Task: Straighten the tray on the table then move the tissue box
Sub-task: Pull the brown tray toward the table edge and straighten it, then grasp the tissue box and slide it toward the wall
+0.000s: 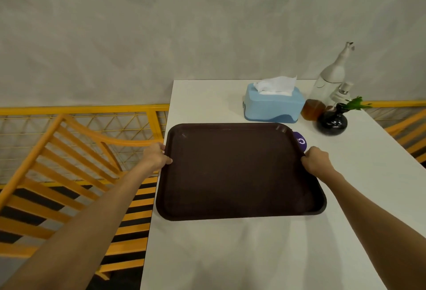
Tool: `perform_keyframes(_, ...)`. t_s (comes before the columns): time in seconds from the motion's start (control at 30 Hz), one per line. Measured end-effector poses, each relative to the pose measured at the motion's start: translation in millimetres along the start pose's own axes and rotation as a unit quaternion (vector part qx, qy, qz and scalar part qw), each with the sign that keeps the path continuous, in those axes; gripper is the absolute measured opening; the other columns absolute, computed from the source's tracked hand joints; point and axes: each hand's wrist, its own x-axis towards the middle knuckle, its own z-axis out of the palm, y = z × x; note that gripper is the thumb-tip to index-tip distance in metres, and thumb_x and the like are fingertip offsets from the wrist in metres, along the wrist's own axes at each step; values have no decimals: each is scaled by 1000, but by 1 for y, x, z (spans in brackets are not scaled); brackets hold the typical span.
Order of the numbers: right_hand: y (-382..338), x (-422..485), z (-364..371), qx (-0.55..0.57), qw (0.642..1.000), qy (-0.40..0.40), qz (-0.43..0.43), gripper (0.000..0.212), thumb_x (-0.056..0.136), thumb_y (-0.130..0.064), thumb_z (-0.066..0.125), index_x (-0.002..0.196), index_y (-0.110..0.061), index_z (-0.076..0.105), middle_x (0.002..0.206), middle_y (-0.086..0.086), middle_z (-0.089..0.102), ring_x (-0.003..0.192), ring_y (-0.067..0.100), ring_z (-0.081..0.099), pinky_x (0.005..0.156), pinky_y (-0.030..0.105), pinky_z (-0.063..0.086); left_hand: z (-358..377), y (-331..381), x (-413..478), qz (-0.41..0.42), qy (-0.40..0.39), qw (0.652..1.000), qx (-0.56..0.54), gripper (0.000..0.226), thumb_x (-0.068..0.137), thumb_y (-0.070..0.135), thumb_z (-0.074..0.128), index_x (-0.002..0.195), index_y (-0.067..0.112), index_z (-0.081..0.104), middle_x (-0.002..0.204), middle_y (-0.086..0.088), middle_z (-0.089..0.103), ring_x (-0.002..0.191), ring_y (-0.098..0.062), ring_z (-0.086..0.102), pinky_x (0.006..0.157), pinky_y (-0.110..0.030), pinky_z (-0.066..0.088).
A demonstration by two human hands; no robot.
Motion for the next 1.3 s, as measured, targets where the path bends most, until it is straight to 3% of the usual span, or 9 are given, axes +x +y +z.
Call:
perform_keyframes(0.17,-4,2,-15,48,998,30,-3,30,90,-16,52,115,0,53,120,23,58,107,37,56,85,45,48,-3,33,2,64,77,991,88,66,81,18,69,139,8,40,137,-19,50,125,-37,49,100,-47,45)
perform_keyframes(0.27,-13,13,-28,111,992,55,-24,29,90,-12,53,115,1,55,121,24,59,110,37,55,88,44,47,3,70,2,103,84,989,64,63,82,23,68,139,11,42,137,-17,51,123,-34,52,100,-43,45)
perform_keyframes(0.4,-32,35,-47,179,981,70,-40,37,92,-12,51,127,0,49,127,22,56,114,35,55,82,33,42,24,135,2,128,31,991,-38,56,86,20,65,137,10,45,136,-15,53,122,-30,53,87,-29,41)
perform_keyframes(0.5,-47,56,-56,179,980,64,-53,46,95,-16,48,137,-1,38,136,22,51,119,35,52,89,36,43,53,190,11,116,-11,989,-94,54,87,24,64,137,12,45,139,-11,52,126,-27,51,95,-30,41)
perform_keyframes(0.57,-54,73,-56,186,979,53,-69,46,95,-17,47,137,-1,36,134,21,51,112,33,54,83,36,44,74,223,16,113,-23,987,-111,56,88,26,62,139,12,43,143,-10,49,129,-27,49,99,-32,40)
perform_keyframes(0.73,-64,113,-52,183,973,61,-129,53,92,-19,52,138,-4,32,128,23,52,112,38,56,85,36,48,121,274,35,99,-40,985,-137,54,93,27,54,139,5,37,141,-13,48,124,-26,50,80,-27,37)
perform_keyframes(0.97,-74,123,-34,175,966,88,-167,52,96,-25,50,143,-10,33,138,19,46,122,34,49,98,40,46,144,276,66,58,-43,981,-182,51,94,33,50,135,4,40,124,-10,52,97,-19,47,69,-27,41)
perform_keyframes(1.03,-78,119,-28,188,960,97,-186,50,96,-26,49,142,-12,35,138,17,47,122,29,50,97,35,47,145,268,76,59,-32,980,-189,49,92,35,51,130,6,45,125,-11,55,95,-20,49,60,-23,40)
perform_keyframes(1.3,-125,110,3,201,943,68,-258,43,98,-28,47,139,-18,41,138,14,48,119,20,49,92,22,42,102,205,103,67,28,974,-213,49,90,38,54,131,11,47,116,-2,54,100,-19,52,66,-23,42)
